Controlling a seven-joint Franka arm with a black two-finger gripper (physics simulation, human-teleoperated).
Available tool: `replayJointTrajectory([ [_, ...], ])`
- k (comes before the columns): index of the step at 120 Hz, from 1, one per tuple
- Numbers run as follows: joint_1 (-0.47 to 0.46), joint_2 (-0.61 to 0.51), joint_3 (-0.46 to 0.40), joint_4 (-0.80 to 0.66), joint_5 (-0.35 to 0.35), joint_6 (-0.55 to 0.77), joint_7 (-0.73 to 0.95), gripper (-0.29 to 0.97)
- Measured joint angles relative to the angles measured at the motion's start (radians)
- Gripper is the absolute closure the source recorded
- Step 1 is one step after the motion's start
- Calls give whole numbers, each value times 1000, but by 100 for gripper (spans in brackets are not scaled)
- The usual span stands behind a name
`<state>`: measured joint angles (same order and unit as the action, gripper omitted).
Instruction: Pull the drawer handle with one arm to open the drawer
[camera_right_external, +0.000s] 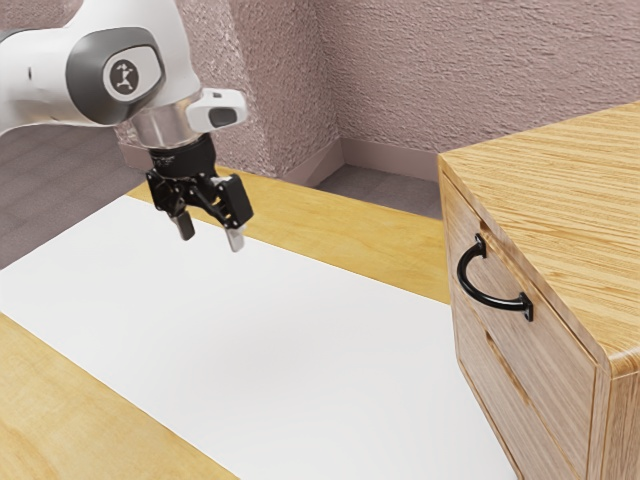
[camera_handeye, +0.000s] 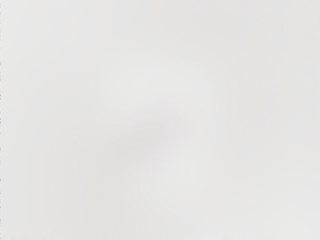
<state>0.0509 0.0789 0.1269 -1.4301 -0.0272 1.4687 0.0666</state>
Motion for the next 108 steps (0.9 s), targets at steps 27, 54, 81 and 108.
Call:
replayJointTrajectory([
  [27, 11, -72, -9, 79, -22, -8, 6, 0],
  [54, 184, -50, -188, 89, -102, 44, -114, 0],
  [81, -114, -14, -220, 78, -75, 111, -266, 0],
  [108, -151, -118, -200, -64, -95, 169, -370, 0],
])
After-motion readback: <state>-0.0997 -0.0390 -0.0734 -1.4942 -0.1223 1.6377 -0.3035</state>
